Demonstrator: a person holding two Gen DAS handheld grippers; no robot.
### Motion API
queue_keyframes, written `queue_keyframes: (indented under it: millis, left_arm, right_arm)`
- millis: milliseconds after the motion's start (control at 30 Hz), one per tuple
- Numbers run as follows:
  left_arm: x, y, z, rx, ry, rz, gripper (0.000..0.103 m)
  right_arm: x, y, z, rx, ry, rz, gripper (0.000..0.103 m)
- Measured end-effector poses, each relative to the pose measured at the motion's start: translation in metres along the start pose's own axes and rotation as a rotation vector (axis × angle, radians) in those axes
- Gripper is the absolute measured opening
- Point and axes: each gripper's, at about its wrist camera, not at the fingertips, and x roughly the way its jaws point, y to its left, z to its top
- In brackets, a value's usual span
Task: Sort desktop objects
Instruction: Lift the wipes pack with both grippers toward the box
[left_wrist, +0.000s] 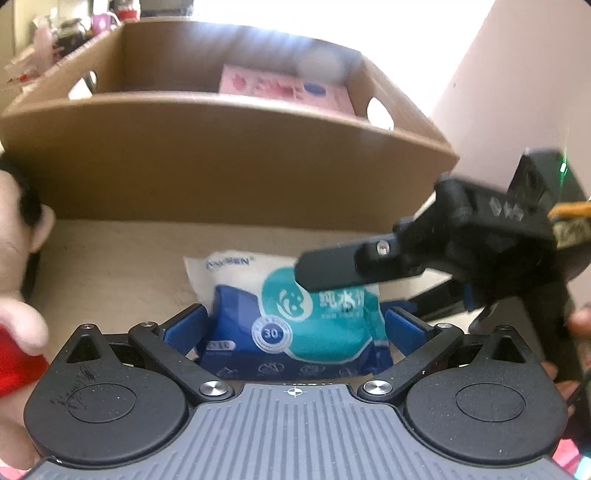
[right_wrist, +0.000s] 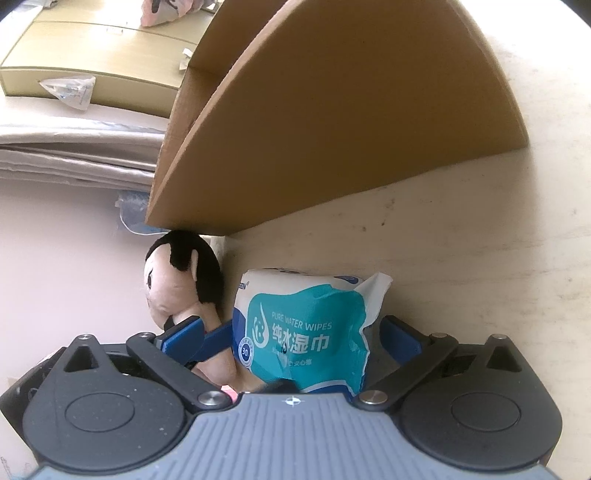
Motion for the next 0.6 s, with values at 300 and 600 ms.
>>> queue_keyframes:
  millis: [300, 600]
  left_arm:
    - [0.003, 0.022, -0.007, -0.045, 0.018, -0.002, 0.103]
    - [0.013, 0.031, -0.006, -0.066, 0.022, -0.093, 0.102]
  right_arm:
    - [0.004, 0.003, -0.003, -0.043, 0.019, 0.016, 0.103]
    - [0.003, 0.012, -0.012, -0.083, 0.002, -0.049, 0.100]
